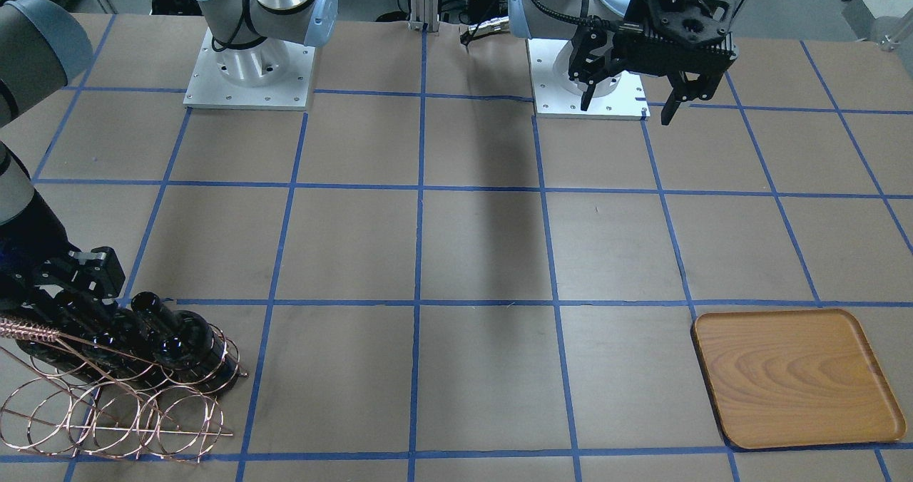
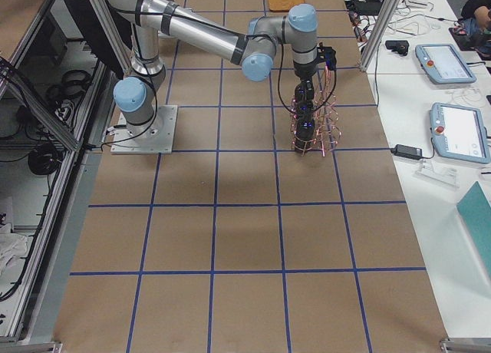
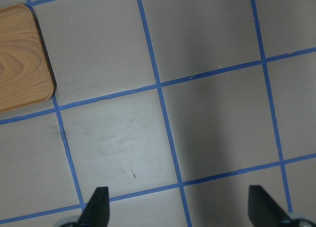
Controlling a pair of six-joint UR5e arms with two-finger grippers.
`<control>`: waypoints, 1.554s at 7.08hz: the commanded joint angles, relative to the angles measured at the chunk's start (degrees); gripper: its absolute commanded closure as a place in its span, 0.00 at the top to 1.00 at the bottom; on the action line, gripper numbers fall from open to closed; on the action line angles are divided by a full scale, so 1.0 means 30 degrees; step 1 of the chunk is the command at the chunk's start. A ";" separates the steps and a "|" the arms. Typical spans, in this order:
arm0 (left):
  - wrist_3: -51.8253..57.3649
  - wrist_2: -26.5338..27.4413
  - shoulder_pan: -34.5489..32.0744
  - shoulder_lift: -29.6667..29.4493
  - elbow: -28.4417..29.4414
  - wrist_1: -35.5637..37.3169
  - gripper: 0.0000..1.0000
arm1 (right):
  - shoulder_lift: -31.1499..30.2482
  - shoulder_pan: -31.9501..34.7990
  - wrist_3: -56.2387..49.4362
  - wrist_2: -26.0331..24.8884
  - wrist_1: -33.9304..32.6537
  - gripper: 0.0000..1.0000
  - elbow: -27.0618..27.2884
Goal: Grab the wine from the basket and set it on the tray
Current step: 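Lower the right gripper onto the middle bottle's neck in the copper rack and close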
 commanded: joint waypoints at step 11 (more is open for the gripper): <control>0.0000 0.0008 0.0000 0.0001 0.0000 -0.0001 1.00 | -0.0017 0.0000 -0.0085 0.0018 0.2037 0.00 -0.1302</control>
